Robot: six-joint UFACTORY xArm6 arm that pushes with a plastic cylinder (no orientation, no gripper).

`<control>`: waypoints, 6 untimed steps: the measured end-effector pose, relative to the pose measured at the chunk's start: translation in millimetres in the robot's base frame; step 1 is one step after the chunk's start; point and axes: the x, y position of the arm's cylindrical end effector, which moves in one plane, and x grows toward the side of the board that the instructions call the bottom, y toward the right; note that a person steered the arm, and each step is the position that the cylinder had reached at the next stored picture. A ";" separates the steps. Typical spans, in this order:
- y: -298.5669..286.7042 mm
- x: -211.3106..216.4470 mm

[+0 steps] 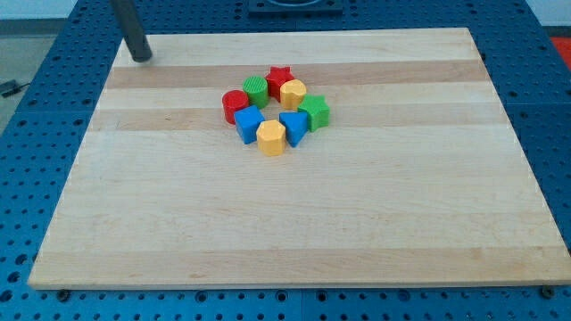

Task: Move the green circle into the yellow heart

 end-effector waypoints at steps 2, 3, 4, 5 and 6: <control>59.7 11.1; 83.7 28.9; 113.1 56.0; 160.4 93.0; 207.6 119.6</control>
